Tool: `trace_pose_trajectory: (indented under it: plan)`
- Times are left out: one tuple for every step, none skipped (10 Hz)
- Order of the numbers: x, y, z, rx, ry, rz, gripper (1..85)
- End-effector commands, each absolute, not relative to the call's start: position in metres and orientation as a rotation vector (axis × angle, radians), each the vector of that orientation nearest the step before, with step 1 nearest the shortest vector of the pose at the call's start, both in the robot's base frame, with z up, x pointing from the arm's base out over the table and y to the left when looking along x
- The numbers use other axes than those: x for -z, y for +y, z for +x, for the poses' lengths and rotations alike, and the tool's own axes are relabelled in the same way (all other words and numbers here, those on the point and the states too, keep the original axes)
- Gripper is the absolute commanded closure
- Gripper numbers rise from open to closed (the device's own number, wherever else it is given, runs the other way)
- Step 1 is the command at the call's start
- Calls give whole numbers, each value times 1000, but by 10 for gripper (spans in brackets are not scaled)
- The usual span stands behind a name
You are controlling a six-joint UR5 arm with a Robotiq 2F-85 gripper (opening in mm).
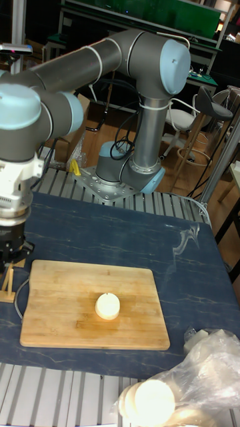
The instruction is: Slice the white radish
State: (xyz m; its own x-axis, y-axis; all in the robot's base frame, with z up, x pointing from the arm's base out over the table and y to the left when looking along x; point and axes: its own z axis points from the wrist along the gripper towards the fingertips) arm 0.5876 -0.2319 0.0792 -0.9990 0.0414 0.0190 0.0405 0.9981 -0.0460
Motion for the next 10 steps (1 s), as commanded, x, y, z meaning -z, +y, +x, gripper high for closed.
trace_pose_trajectory:
  plan:
    - [-120,-236,566,-90,-3084,17,847]
    - [-139,-241,560,-114,-3073,67,847]
    - [-158,-243,557,-117,-3063,109,847]
    - [-175,-247,557,-143,-3054,140,847]
    - [-189,-255,559,-203,-3053,185,847]
    - [-199,-256,558,-207,-3049,218,847]
    - [-203,-253,558,-198,-3053,224,847]
    - [-206,-242,556,-161,-3057,208,847]
    - [-207,-228,556,-139,-3065,184,847]
    - [-204,-210,556,-107,-3080,194,847]
